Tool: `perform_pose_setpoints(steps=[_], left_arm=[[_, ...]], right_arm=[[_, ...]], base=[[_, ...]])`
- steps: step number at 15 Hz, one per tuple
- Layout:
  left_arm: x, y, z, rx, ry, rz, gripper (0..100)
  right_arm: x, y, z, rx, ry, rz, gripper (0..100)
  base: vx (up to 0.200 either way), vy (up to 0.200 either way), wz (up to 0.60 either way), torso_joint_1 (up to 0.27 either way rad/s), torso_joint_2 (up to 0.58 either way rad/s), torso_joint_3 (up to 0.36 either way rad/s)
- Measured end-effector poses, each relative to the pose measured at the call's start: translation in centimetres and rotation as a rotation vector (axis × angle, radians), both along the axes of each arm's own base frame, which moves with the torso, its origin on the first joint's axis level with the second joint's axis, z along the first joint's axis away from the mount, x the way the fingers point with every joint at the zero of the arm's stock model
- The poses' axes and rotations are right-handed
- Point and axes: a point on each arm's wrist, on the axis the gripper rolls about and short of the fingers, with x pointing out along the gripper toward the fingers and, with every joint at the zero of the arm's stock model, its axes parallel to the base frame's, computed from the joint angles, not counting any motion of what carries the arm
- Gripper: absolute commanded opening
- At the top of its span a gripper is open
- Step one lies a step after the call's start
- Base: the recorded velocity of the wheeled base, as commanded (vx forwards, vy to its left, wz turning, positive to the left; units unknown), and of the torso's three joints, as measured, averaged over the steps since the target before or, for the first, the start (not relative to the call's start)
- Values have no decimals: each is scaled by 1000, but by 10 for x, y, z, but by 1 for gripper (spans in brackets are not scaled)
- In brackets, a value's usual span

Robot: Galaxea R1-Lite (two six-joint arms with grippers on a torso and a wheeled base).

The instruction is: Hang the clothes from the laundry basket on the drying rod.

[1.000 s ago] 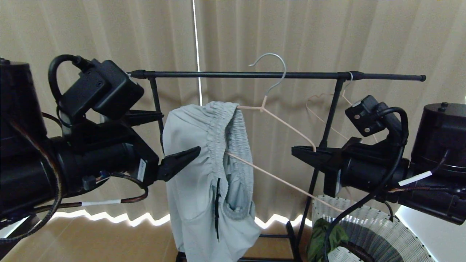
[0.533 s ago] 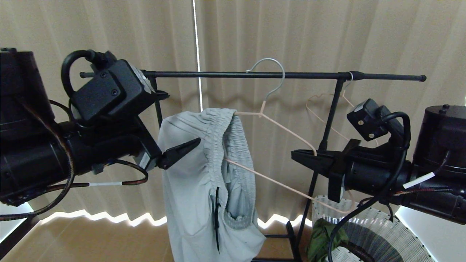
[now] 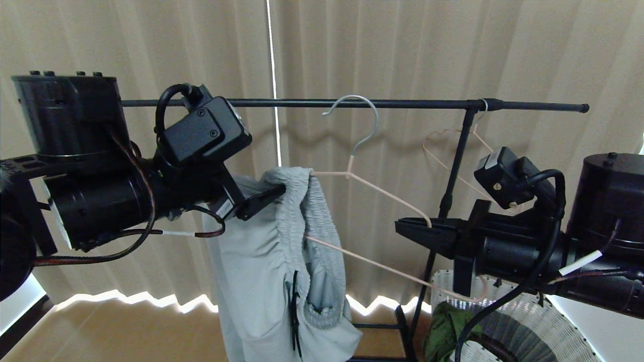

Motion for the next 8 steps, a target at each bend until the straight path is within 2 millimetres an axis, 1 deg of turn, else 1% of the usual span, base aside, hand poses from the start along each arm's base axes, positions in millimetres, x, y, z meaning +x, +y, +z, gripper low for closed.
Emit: perform_pose_setpoints(steps=[4,8], left_arm=[[0,-1,-8,27,13,-29,100],[-1,-3,-10,26,25,-63,100]], right_arm=[[-5,6,1,4,-5,34,0],[-8,9,1,0,-18,100,0]], base=[[0,0,0,0,0,0],[0,0,0,0,0,0]])
